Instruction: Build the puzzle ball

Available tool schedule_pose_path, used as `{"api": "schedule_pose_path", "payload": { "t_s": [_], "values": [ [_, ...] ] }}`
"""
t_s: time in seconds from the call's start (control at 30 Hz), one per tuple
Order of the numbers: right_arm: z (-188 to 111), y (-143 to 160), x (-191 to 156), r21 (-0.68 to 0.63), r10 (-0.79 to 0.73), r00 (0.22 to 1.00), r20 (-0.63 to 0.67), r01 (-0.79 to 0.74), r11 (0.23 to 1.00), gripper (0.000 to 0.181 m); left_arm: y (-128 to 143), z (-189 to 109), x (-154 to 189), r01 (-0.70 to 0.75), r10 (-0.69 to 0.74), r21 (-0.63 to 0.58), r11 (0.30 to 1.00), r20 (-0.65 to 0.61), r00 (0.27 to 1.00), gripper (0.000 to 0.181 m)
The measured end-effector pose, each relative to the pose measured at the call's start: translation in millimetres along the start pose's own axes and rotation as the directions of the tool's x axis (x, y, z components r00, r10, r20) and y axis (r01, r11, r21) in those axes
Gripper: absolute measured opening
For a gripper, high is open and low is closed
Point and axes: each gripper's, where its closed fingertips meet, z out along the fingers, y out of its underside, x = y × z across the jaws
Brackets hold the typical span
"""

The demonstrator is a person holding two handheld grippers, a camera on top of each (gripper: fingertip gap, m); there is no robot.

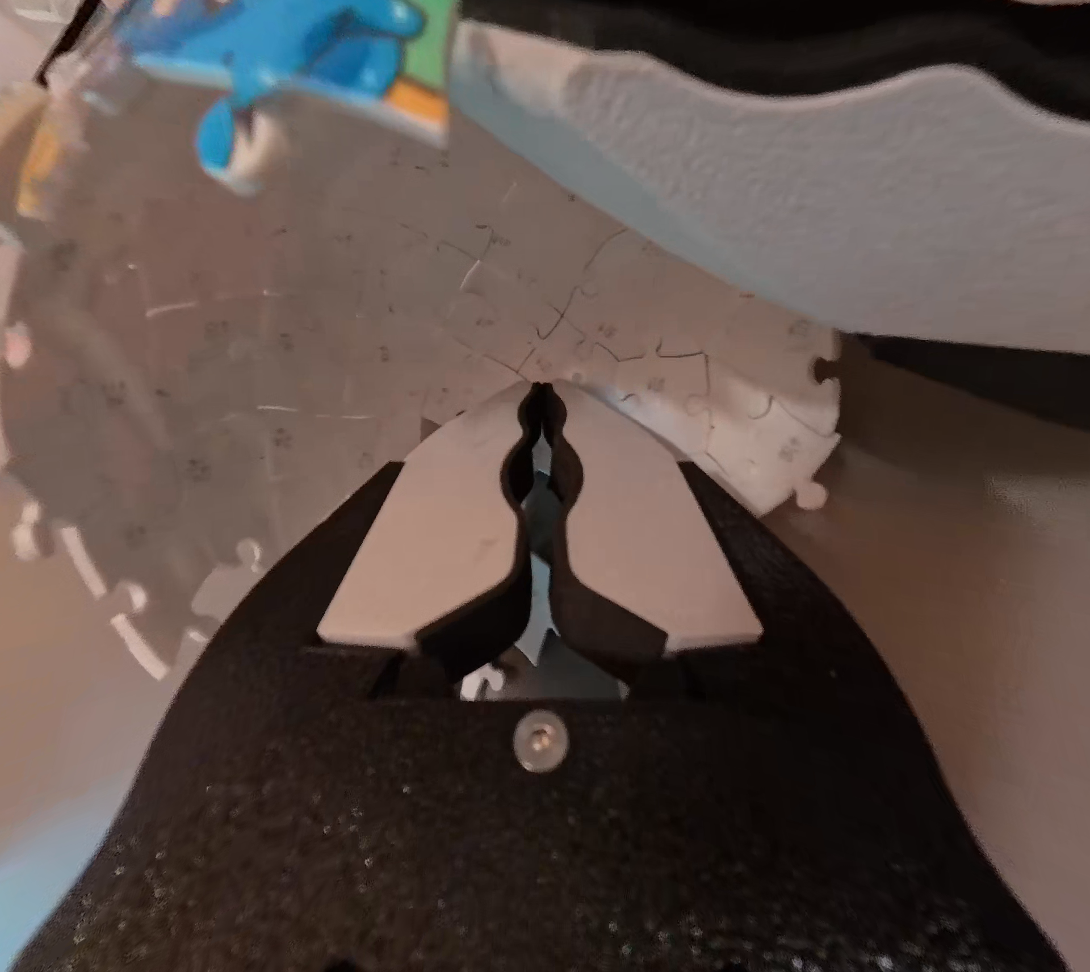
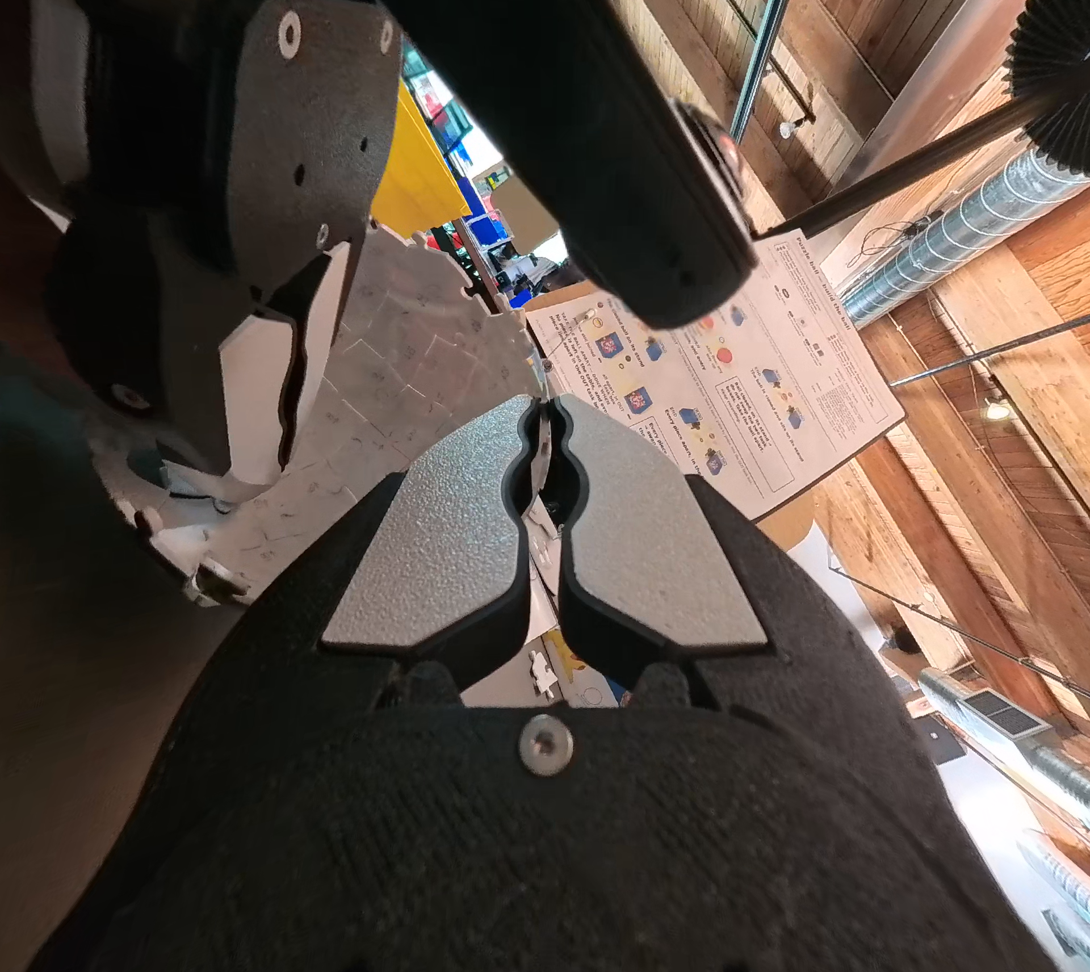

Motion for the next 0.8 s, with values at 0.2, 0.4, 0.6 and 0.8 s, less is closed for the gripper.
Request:
{"api": "schedule_pose_path", "payload": {
  "t_s": [0.2,0.4,0.6,0.8],
  "values": [
    [-0.6,-1.3,-0.3,0.003,-0.011,1.000,0.000,0.011,1.000,0.003,-6.5,-11.6,-2.6,0.077,-0.076,0.082,0.994,-0.012,0.997,0.000],
    [-0.2,-1.4,-0.2,0.003,-0.008,1.000,-0.001,0.008,1.000,0.003,11.5,-10.3,-5.2,0.014,-0.014,-0.012,1.000,0.027,1.000,0.000],
    [-0.9,-2.6,-0.4,0.007,-0.008,1.000,-0.001,0.008,1.000,0.003,7.3,-5.4,-1.4,-0.019,0.020,-0.010,1.000,0.036,0.999,0.000],
    [-0.9,-2.8,-0.5,0.006,-0.006,1.000,-0.001,0.006,1.000,0.003,7.7,-5.0,-1.2,-0.030,0.030,-0.025,0.999,0.023,0.999,0.000]
  ]
}}
